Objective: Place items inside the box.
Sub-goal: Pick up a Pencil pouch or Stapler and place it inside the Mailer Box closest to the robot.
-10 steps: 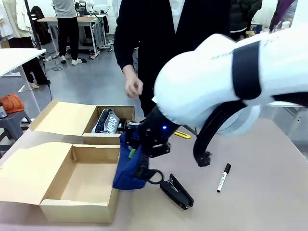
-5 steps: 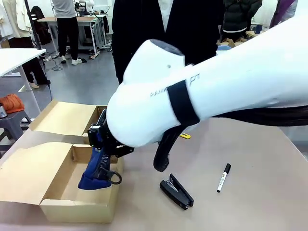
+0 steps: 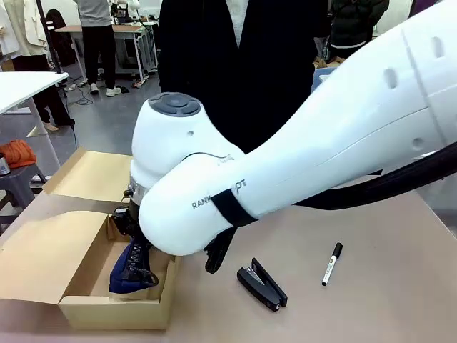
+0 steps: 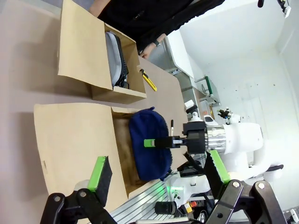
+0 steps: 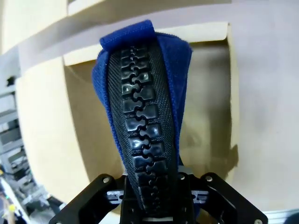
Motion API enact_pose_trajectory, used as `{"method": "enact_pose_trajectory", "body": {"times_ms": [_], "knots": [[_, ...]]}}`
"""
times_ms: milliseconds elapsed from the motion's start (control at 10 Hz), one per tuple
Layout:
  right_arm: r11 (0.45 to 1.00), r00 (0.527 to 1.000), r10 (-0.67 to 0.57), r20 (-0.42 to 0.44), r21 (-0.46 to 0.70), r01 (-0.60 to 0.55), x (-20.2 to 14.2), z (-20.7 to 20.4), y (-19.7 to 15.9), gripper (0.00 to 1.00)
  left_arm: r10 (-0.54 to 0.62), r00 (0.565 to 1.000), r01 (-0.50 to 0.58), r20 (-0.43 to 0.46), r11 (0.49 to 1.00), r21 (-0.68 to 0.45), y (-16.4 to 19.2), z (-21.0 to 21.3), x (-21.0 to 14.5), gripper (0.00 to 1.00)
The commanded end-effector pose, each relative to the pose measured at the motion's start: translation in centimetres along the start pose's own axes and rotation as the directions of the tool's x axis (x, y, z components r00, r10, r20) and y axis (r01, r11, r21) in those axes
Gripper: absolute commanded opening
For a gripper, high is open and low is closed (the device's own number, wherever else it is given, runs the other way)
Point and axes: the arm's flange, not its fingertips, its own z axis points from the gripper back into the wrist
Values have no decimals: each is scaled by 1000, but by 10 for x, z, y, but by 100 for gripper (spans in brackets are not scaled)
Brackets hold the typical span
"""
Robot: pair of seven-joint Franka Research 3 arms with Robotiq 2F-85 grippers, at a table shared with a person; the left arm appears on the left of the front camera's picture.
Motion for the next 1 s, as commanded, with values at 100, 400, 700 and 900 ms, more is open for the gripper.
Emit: {"method": "enact_pose_trajectory", "body": {"times_ms": [100, 400, 700, 900], "knots": [[995, 999, -52, -6, -90, 51, 3, -25, 18, 10, -20, 1000, 21, 11, 1000, -16, -1, -1, 1, 100], [989, 998, -60, -34, -136, 55, 0, -37, 12, 10, -20, 1000, 21, 11, 1000, -16, -1, -1, 1, 100], [985, 995, -63, -72, -164, 51, 2, -44, 8, 10, -20, 1000, 21, 11, 1000, -16, -1, -1, 1, 100], [981, 989, -63, -135, -189, 37, 1, -43, 5, 65, -20, 1000, 21, 11, 1000, -16, -1, -1, 1, 100]]}}
